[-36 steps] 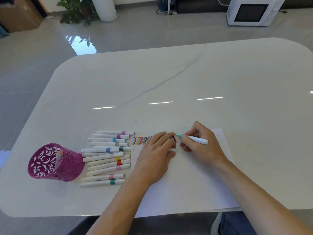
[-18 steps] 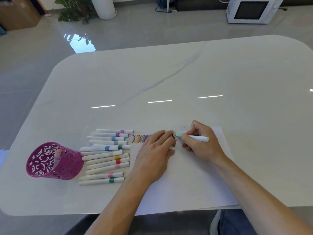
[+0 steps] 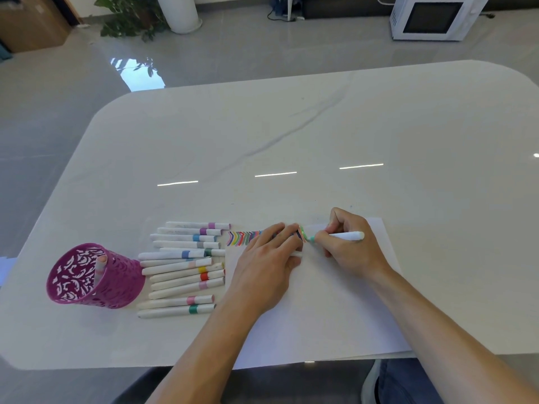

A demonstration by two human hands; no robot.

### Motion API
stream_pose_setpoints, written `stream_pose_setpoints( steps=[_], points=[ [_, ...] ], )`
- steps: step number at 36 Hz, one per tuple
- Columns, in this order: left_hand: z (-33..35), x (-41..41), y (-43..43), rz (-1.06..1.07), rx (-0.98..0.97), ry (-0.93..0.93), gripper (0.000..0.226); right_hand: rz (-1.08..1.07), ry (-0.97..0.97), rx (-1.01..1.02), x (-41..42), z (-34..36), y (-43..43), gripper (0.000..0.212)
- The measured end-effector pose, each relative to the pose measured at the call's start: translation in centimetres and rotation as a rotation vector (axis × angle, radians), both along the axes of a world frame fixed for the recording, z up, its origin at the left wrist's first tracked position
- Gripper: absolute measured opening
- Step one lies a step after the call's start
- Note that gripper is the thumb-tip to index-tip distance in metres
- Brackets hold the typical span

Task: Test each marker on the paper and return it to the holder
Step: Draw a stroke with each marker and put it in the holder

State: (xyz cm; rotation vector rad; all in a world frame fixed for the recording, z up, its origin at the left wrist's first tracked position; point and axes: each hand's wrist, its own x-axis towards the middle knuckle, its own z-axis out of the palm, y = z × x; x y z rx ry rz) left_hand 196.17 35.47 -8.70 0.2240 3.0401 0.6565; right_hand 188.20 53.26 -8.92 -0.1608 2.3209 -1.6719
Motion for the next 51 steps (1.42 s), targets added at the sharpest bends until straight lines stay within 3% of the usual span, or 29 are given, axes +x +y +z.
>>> stream_pose_setpoints(
  steps=[9,17,22,30,34,39,51],
  points=[
    [0.0,0.0,0.0,0.010,0.028,0.006,0.020,-0.015,-0.004,0.025,0.1,0.1,0.1,0.028],
    [0.1,-0.4,-0.1,0.090,0.221,-0.036,0.012,-0.173,-0.094,-0.272,-0.4,1.1,0.6,0.019],
    [1.0,-0.5,-0.4,0.191,0.378,-0.092,0.011,-0.196,-0.128,-0.390,-0.2,2.4,0.2,0.013],
    [2.7,-0.4,-0.6,0.374,0.634,0.047,0.011,-0.200,-0.047,-0.402,1.5,5.1,0.0,0.007],
    [3.6,0.0,-0.5,0.449,0.854,-0.063,0.009,-0.192,-0.076,-0.454,2.7,6.4,-0.1,0.020],
    [3.9,0.7,-0.2,0.438,1.062,-0.119,0.013,-0.192,-0.059,-0.489,3.6,6.8,-0.2,0.018],
    [3.7,0.7,0.1,0.410,1.078,-0.157,0.015,-0.237,0.019,-0.460,4.2,6.5,-0.9,0.013]
  ],
)
